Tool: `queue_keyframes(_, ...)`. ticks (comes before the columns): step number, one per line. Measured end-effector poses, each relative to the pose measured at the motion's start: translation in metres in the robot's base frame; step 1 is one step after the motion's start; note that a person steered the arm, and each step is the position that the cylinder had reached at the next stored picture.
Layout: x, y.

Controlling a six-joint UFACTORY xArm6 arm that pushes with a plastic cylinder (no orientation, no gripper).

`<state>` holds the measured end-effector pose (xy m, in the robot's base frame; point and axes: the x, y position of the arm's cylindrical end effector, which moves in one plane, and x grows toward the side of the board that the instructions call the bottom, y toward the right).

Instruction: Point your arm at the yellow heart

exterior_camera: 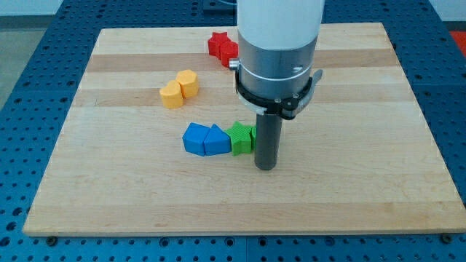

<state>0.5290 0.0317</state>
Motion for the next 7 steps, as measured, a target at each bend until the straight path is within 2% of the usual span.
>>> queue_keyframes(1,0.019,-0.009)
queue_keyframes(2,0.032,-0.058)
queue_keyframes(4,0.026,-0.184)
queue_keyframes(5,-0.001,-0.222)
queue_keyframes(7,-0.108,-0.233)
